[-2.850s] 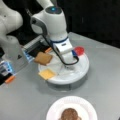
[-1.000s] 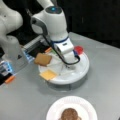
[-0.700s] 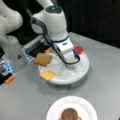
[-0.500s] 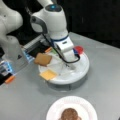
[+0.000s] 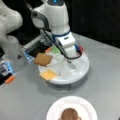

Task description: Ingredient selection for cheeseburger or sandwich

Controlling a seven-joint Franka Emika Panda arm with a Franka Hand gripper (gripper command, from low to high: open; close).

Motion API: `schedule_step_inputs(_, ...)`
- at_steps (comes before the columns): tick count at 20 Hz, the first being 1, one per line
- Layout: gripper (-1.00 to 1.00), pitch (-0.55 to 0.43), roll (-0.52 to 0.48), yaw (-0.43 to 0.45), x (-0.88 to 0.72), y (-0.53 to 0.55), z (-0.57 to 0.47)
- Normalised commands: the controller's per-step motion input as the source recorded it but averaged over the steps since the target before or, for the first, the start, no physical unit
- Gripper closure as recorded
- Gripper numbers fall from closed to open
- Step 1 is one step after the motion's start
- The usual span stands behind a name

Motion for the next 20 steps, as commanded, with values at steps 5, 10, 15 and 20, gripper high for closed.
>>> schedule_step_inputs(5,-1.00,0.183,0.141,-0.479,0.09,-0.04,0.27)
schedule_step_inputs(10,-1.00,0.092,0.109,-0.638,0.03,-0.03,0.25)
schedule_step_inputs(15,-1.00,0.072,0.089,-0.564,0.06,-0.07,0.17)
schedule_step_inputs(20,-1.00,0.129,0.147,-0.440,0.12,-0.12,0.13)
